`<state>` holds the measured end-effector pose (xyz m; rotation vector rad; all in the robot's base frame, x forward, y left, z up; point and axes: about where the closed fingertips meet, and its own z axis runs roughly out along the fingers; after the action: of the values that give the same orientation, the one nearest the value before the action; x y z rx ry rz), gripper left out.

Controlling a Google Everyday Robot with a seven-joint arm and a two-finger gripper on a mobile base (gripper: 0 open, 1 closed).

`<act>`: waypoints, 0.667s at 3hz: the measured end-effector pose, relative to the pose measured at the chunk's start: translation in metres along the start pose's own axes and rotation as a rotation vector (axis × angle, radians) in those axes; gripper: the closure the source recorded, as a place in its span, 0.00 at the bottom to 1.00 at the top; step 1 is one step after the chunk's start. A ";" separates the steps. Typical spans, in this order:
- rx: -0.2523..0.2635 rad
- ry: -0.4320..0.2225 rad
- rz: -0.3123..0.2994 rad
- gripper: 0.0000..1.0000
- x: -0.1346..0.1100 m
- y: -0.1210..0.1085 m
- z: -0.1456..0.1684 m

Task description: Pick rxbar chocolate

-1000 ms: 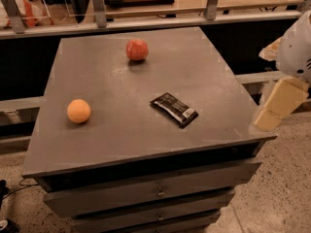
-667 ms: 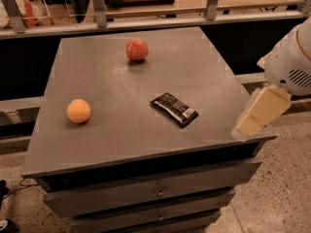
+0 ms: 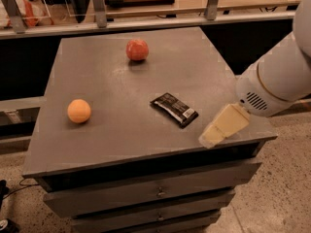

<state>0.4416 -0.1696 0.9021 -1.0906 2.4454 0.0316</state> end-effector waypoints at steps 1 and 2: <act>-0.026 -0.077 0.066 0.00 0.000 0.003 0.028; -0.029 -0.110 0.060 0.00 -0.008 0.004 0.027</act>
Offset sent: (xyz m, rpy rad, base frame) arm 0.0080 0.0064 -0.0238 0.0858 -0.0180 -0.0390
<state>0.4540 -0.1554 0.8802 -1.0001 2.3850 0.1425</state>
